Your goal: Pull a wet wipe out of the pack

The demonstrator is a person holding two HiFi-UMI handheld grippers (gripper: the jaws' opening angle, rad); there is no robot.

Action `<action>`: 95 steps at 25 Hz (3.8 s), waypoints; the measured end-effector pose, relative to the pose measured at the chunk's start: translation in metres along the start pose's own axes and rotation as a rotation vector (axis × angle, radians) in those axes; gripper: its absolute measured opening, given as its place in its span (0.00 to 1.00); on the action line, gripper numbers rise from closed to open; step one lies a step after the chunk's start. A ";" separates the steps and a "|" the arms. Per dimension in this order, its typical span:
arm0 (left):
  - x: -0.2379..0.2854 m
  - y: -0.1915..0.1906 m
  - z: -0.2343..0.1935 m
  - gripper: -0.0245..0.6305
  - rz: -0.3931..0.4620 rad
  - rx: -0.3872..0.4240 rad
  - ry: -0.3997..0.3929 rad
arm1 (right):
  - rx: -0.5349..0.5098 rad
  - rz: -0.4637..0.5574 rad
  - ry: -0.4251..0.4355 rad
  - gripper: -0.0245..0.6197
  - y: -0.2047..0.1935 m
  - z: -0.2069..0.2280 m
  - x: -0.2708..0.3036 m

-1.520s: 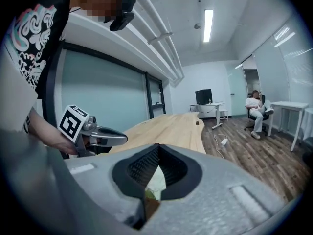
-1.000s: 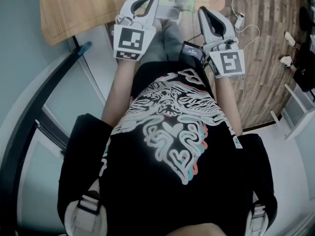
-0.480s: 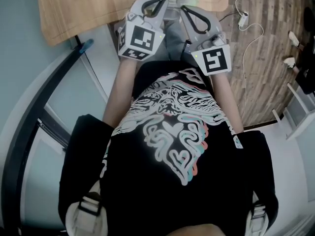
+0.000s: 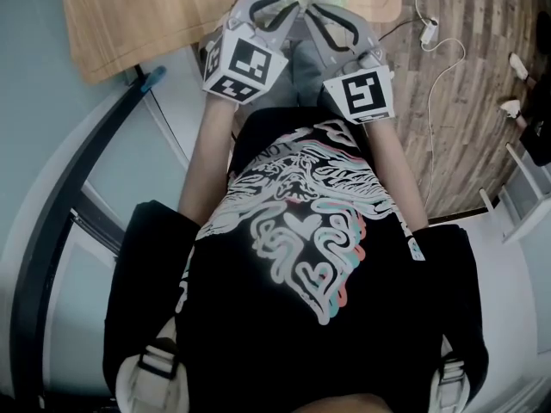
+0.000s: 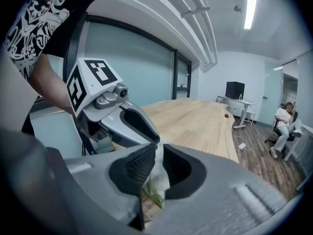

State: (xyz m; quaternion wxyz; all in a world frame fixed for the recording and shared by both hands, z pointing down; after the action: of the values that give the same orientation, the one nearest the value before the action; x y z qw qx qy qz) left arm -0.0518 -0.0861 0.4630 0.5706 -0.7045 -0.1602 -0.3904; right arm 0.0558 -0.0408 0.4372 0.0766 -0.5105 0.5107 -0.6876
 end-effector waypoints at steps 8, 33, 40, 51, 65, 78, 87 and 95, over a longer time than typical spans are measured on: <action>0.009 0.010 -0.004 0.14 -0.048 0.017 -0.096 | 0.021 -0.043 -0.007 0.12 -0.018 0.006 0.002; 0.006 0.015 -0.018 0.03 -0.118 -0.077 -0.281 | -0.026 -0.043 0.008 0.12 -0.001 0.002 0.001; 0.001 0.016 -0.021 0.03 -0.097 -0.116 -0.264 | -0.045 -0.040 0.044 0.12 0.005 -0.004 0.011; -0.007 0.012 -0.030 0.03 -0.043 -0.182 -0.227 | -0.091 -0.029 0.081 0.12 0.013 -0.024 0.015; -0.018 0.015 -0.030 0.03 -0.030 -0.177 -0.217 | -0.102 -0.119 0.027 0.16 0.017 -0.008 0.027; -0.035 0.019 -0.035 0.03 0.020 -0.204 -0.218 | -0.119 -0.135 0.038 0.15 0.017 -0.007 0.031; -0.046 0.023 -0.034 0.03 0.040 -0.207 -0.203 | -0.138 -0.130 0.023 0.07 0.019 -0.005 0.028; -0.052 0.027 -0.029 0.03 0.037 -0.191 -0.192 | -0.137 -0.137 0.028 0.07 0.018 -0.006 0.025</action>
State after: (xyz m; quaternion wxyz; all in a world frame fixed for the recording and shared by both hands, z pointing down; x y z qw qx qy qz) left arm -0.0784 -0.1098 0.4078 0.4900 -0.7926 -0.1635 -0.3240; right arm 0.0317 -0.0610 0.4388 -0.0126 -0.5387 0.5212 -0.6618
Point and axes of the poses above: the fingertips, and each gripper's own axes: x forward along the fingers, z to its right, y out of its top, the point moved 8 cm from there along -x, backward along the fingers, and after that the axes turned 8 degrees about -z, right-handed, at the moved point
